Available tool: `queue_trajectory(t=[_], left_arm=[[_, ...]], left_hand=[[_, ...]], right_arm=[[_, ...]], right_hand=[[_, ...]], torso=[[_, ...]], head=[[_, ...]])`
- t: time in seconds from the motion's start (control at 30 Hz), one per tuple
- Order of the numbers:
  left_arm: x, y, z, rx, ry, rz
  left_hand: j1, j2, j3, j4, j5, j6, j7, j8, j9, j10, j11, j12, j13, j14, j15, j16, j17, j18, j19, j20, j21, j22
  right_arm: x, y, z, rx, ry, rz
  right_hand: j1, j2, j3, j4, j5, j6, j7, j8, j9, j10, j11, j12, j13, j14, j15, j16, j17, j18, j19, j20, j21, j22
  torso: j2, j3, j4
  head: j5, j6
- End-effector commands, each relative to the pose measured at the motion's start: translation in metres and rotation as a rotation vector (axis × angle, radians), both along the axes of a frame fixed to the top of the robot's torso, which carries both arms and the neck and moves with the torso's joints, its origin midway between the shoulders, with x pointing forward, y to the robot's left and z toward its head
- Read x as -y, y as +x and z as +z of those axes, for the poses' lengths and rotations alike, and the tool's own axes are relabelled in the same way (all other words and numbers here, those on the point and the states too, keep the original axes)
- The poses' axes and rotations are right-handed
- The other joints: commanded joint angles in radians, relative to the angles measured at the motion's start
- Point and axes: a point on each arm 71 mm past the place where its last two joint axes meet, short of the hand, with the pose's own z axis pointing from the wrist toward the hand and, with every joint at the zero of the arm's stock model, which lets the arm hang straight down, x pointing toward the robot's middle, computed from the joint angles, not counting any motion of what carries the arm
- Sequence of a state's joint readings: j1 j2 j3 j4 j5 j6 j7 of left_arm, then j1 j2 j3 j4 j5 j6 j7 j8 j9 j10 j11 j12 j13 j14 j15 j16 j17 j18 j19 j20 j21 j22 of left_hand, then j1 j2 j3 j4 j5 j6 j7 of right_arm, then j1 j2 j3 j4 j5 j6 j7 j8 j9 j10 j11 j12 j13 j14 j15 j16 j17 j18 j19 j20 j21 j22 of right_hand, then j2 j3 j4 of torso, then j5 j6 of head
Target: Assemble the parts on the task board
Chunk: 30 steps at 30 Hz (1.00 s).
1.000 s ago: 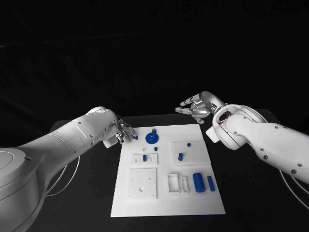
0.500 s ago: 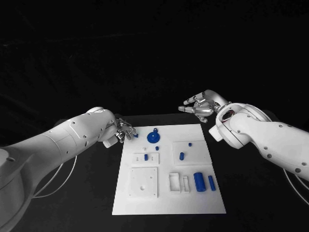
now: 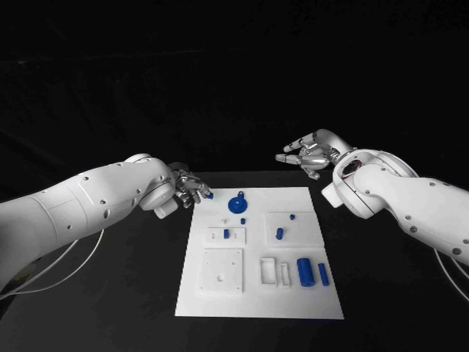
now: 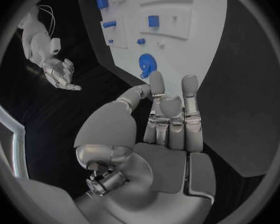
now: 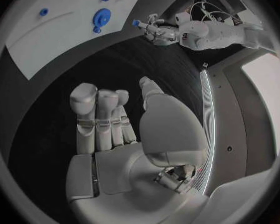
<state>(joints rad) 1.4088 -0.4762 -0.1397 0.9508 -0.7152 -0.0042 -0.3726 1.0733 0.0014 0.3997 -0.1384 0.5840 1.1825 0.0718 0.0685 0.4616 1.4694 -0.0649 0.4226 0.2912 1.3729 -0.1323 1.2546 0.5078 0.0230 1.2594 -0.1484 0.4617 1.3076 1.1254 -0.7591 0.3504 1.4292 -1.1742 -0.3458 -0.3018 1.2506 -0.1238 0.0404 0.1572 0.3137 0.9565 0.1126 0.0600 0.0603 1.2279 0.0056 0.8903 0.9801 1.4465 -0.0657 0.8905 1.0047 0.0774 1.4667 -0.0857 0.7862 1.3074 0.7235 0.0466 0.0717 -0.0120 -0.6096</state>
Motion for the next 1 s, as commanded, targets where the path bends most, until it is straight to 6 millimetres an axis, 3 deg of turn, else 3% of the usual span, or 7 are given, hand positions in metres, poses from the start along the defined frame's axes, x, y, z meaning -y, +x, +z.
queue_trajectory(t=[0.03,0.23,0.4,0.67,1.0], left_arm=[[0.002,-0.009,0.001,0.001,0.005,0.035],[0.007,-0.027,-0.003,-0.017,0.017,0.008],[0.009,-0.040,-0.014,-0.034,0.039,-0.005],[0.015,-0.051,-0.029,-0.025,0.073,-0.011],[0.024,-0.054,-0.046,0.016,0.075,0.011]], left_hand=[[-0.016,-0.001,0.066,-0.073,0.005,0.099,-0.077,-0.001,0.230,0.043,-0.009,0.016,-0.008,0.012,-0.003,-0.005,0.037,0.000,0.006,-0.006,0.002,0.019],[-0.024,-0.006,0.064,-0.074,0.013,0.116,-0.083,0.000,0.242,0.044,-0.010,0.044,-0.010,0.025,-0.006,0.002,0.086,-0.001,0.012,-0.008,0.005,0.019],[-0.031,-0.008,0.064,-0.077,0.016,0.130,-0.087,-0.001,0.250,0.045,-0.010,0.070,-0.012,0.037,-0.007,0.011,0.129,0.000,0.016,-0.008,0.009,0.019],[-0.033,-0.011,0.057,-0.074,0.004,0.148,-0.093,0.000,0.258,0.046,-0.012,0.105,-0.012,0.048,-0.008,0.025,0.180,0.002,0.020,-0.006,0.016,0.020],[-0.029,-0.011,0.053,-0.068,-0.019,0.154,-0.093,-0.001,0.247,0.046,-0.012,0.115,-0.017,0.050,-0.006,0.025,0.193,0.006,0.021,-0.003,0.021,0.019]], right_arm=[[0.002,0.001,-0.001,-0.002,-0.005,0.005],[0.004,0.002,-0.004,-0.010,-0.004,-0.002],[0.007,0.003,-0.007,-0.017,-0.004,-0.008],[0.007,0.004,-0.009,-0.024,-0.001,-0.011],[0.007,0.004,-0.010,-0.026,-0.001,-0.011]], right_hand=[[-0.003,0.005,-0.004,0.000,0.005,0.009,0.001,0.001,0.002,0.003,-0.004,0.002,0.001,0.005,-0.004,0.005,0.000,0.014,0.023,-0.002,0.002,0.095],[-0.003,0.005,-0.004,0.000,0.005,0.009,0.001,0.001,0.002,0.003,-0.004,0.002,0.001,0.005,-0.004,0.005,0.000,0.014,0.023,-0.002,0.002,0.095],[-0.003,0.005,-0.004,0.000,0.005,0.009,0.001,0.001,0.002,0.003,-0.004,0.002,0.001,0.005,-0.004,0.005,0.000,0.014,0.023,-0.002,0.002,0.095],[-0.003,0.005,-0.004,0.000,0.005,0.009,0.001,0.001,0.002,0.003,-0.004,0.002,0.001,0.005,-0.004,0.005,0.000,0.014,0.023,-0.002,0.002,0.095],[-0.003,0.005,-0.004,0.000,0.005,0.009,0.001,0.001,0.002,0.003,-0.004,0.002,0.001,0.005,-0.004,0.005,0.000,0.014,0.023,-0.002,0.002,0.095]], torso=[[-0.014,-0.0079,0.0068],[-0.022,-0.0133,0.0097],[-0.028,-0.0153,0.0090],[-0.030,-0.0148,0.0084],[-0.028,-0.0146,0.0095]], head=[[0.002,-0.014],[0.003,-0.024],[0.004,-0.030],[0.006,-0.040],[0.004,-0.039]])
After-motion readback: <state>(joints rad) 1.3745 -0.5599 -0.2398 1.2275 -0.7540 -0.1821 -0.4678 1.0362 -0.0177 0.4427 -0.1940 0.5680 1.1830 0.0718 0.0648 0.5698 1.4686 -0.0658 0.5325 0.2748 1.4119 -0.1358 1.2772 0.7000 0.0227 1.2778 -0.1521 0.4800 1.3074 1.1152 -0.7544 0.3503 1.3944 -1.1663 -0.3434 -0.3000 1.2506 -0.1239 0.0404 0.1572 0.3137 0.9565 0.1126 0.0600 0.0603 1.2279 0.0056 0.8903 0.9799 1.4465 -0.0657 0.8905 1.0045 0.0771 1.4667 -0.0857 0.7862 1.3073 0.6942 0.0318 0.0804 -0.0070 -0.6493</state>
